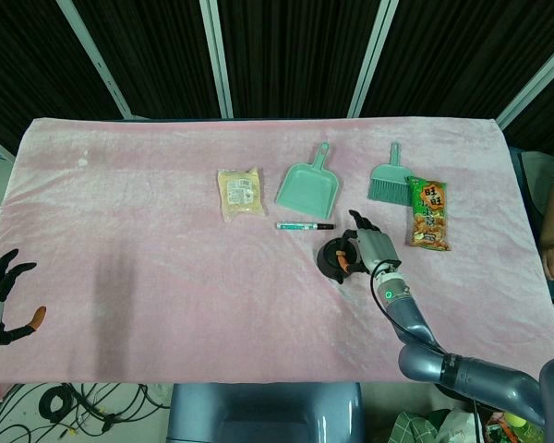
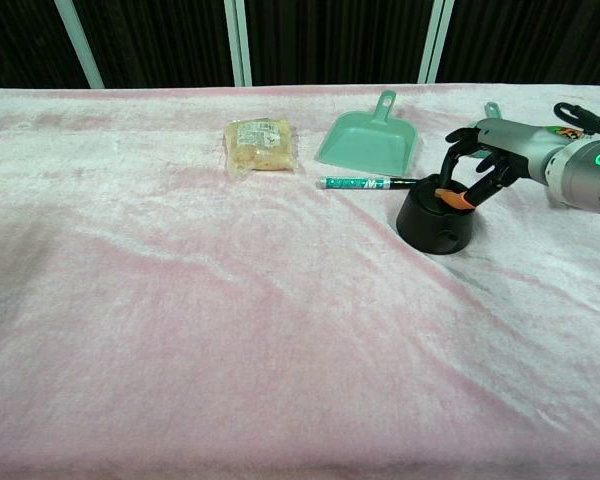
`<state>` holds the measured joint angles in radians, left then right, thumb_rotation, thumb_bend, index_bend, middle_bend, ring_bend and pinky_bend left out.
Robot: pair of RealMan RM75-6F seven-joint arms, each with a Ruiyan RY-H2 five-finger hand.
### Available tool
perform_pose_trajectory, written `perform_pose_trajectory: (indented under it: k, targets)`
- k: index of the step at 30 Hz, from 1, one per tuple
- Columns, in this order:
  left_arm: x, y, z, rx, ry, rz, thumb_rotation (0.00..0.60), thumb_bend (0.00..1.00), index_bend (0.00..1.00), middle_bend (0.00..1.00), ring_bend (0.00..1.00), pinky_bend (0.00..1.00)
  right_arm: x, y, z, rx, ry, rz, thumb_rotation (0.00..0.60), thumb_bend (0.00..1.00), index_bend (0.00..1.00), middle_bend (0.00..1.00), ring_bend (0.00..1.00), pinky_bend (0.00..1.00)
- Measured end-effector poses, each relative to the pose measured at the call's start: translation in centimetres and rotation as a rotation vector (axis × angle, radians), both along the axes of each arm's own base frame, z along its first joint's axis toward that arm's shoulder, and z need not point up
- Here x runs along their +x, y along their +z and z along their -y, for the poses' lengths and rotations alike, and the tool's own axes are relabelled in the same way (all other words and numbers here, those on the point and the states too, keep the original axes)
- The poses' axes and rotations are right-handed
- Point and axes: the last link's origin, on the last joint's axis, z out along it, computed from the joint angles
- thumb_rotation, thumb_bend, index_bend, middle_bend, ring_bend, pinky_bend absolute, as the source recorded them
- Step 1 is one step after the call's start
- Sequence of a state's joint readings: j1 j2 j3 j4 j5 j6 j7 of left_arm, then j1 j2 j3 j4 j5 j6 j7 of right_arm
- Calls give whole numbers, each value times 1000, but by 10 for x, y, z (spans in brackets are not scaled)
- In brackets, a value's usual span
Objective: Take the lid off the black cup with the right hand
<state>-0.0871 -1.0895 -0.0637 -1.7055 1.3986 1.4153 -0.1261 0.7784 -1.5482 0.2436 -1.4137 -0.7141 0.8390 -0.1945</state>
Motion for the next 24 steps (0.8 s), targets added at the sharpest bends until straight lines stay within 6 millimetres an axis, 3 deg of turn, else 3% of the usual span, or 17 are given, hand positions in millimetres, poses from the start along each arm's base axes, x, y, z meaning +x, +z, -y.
perform_pose_trajectory:
  k: [24]
  targets:
    - [0, 0, 0, -4, 2, -1, 600, 338, 202, 20, 0, 107, 1, 0, -1, 8, 3, 8, 600, 295, 582, 0, 72, 139]
